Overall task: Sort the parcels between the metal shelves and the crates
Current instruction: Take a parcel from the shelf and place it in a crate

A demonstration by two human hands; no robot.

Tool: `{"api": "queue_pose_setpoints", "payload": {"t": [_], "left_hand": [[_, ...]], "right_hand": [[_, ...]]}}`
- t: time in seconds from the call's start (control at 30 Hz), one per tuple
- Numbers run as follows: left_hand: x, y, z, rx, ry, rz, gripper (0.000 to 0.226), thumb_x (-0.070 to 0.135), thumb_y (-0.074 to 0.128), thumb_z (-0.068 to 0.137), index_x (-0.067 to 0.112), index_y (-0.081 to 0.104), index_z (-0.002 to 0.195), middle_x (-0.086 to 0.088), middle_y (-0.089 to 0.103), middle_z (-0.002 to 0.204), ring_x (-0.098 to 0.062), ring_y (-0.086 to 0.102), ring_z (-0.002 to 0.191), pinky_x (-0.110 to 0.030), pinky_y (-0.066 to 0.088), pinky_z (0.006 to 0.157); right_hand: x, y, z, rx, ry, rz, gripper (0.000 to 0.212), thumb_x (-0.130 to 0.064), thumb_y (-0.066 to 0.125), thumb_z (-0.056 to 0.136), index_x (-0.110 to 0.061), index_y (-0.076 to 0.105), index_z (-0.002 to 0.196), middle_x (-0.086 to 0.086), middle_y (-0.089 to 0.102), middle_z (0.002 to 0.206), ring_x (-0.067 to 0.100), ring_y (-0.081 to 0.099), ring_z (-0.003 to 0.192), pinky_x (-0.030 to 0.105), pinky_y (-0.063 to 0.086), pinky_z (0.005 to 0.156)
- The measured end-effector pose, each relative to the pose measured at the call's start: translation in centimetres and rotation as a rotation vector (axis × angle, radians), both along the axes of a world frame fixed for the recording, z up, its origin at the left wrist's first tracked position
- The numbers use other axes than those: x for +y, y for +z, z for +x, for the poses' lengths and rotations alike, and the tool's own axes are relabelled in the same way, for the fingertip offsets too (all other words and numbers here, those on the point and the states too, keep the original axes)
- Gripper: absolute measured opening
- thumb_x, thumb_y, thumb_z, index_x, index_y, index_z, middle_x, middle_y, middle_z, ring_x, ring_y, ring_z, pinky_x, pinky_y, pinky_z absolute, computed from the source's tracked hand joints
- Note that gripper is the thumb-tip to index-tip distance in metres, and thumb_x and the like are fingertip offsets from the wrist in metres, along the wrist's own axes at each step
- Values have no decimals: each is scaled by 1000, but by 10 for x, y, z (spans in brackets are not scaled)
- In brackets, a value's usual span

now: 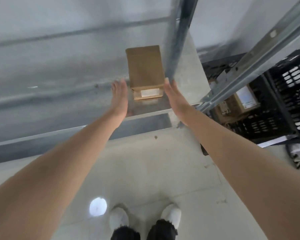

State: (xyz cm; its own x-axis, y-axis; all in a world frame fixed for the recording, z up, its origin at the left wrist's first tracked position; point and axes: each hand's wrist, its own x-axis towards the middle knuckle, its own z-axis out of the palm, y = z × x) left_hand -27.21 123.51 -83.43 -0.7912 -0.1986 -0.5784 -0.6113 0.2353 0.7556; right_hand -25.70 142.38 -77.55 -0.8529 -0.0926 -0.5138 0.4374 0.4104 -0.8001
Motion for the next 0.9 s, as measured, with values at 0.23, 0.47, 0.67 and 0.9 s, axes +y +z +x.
{"api": "queue_pose_setpoints", "payload": {"t": [0.23,0.47,0.67,0.9], "left_hand": [[34,38,2,230,-73,374,56,53,11,105,31,62,110,22,73,89,9,68,83,-9,51,67],[33,63,-7,262,-120,249,46,53,12,105,43,57,102,31,66,83,18,62,74,-1,45,63],[23,66,-4,259,-59,236,23,14,41,103,15,57,119,8,65,92,3,62,77,-9,48,71],[20,75,-5,298,-184,153,65,-17,39,83,19,45,137,8,61,98,-6,57,89,-18,46,75]], "right_hand": [[-20,-22,-29,13,-110,-288,110,-97,29,65,-40,14,158,-14,22,164,11,22,151,44,16,124],[-21,-7,-31,45,-115,-339,93,-83,33,78,-36,22,157,-11,30,161,13,28,149,43,18,124],[-8,1,-30,96,-122,-355,44,-16,49,101,-20,41,144,1,56,139,18,52,128,35,39,112],[-9,14,-27,153,-50,-239,88,11,49,89,-23,5,158,1,33,157,17,42,135,21,41,91]]}}
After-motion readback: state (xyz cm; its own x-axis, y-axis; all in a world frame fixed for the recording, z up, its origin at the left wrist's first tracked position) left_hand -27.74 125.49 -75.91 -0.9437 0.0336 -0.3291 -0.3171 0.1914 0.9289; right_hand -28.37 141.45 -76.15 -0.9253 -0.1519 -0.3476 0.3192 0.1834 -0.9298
